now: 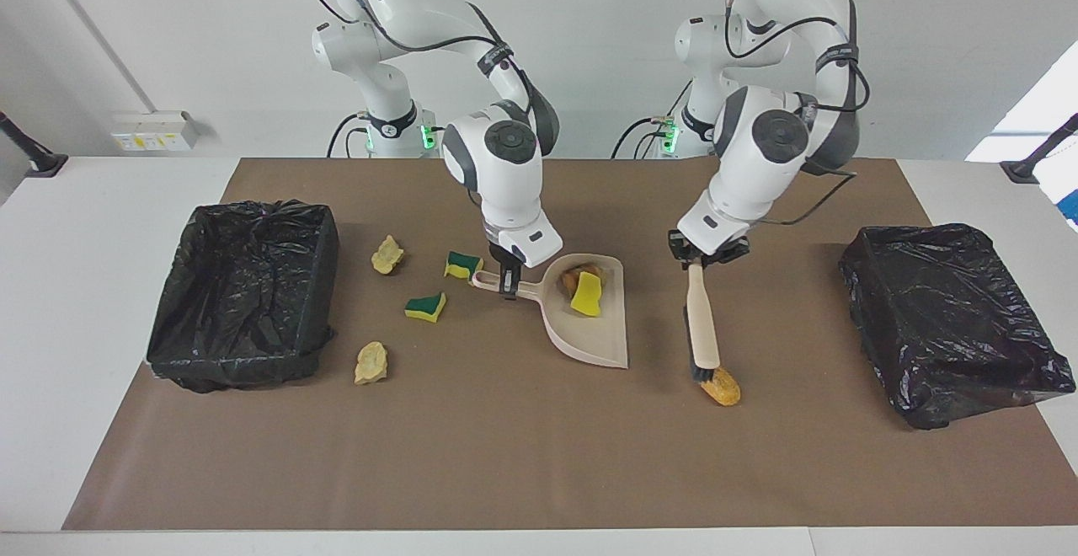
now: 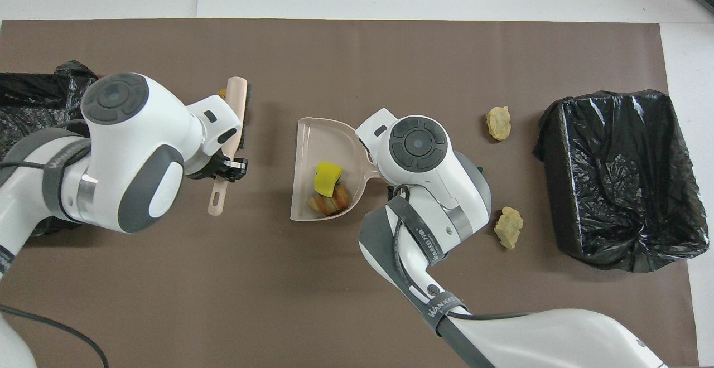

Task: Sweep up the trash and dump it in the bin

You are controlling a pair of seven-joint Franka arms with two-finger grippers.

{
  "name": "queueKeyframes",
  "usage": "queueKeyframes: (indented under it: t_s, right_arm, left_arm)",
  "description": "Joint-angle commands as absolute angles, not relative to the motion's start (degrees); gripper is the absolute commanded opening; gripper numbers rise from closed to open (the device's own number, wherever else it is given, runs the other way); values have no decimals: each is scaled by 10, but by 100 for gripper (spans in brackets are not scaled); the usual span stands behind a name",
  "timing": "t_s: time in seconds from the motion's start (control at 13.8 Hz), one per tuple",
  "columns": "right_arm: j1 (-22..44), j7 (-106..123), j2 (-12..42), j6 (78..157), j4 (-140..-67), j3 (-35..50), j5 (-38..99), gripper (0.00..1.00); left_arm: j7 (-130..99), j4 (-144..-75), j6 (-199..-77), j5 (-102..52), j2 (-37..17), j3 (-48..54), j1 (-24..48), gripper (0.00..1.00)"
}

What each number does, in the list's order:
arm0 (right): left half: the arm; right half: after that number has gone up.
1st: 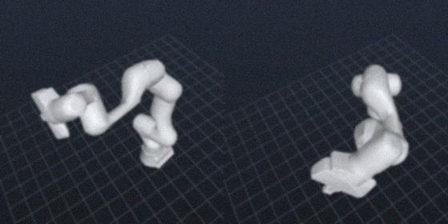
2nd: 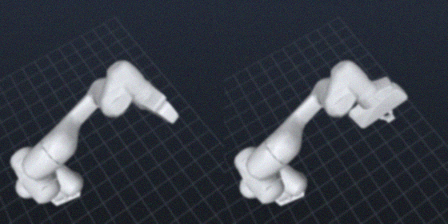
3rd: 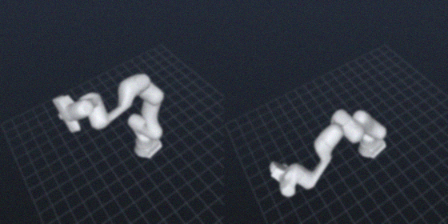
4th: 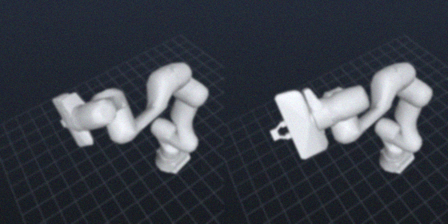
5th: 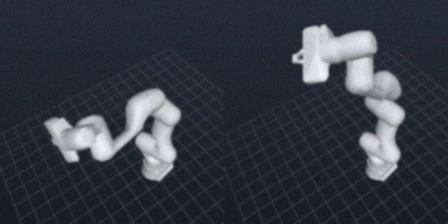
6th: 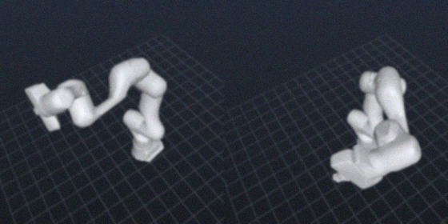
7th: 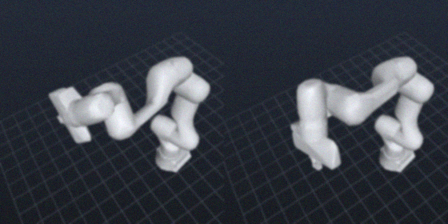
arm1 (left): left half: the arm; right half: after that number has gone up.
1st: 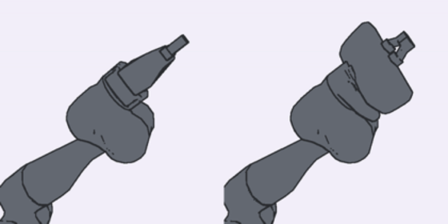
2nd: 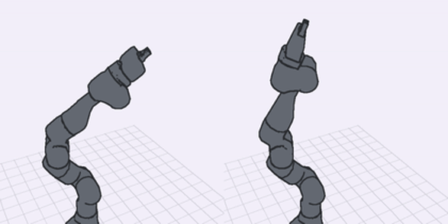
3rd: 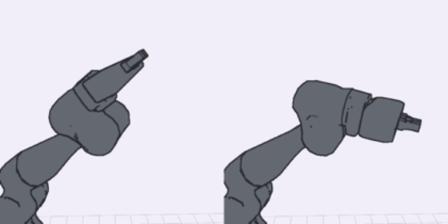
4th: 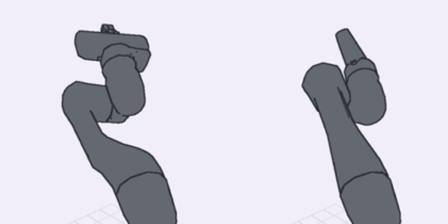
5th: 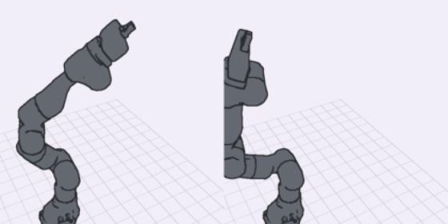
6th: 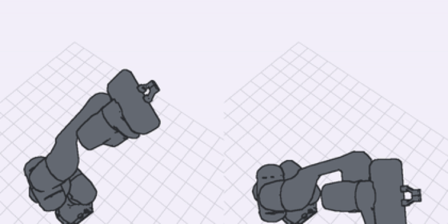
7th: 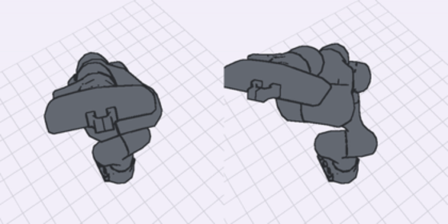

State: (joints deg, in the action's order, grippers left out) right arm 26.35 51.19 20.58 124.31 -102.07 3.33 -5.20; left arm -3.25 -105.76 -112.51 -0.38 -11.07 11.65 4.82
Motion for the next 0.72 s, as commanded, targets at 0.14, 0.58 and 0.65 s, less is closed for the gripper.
queueKeyframes:
  t_s: [0.14,0.58,0.65]
  right_arm:
    - [257,523,200,1259,-1030,39,-47,0]
    - [258,520,200,1258,-1030,38,-47,0]
    - [258,520,200,1258,-1030,38,-47,0]
  left_arm:
    - [173,-950,-1128,63,-206,50,32,0]
    - [304,-923,-1110,111,-263,47,-1,0]
    - [304,-937,-1094,110,-253,48,2,0]
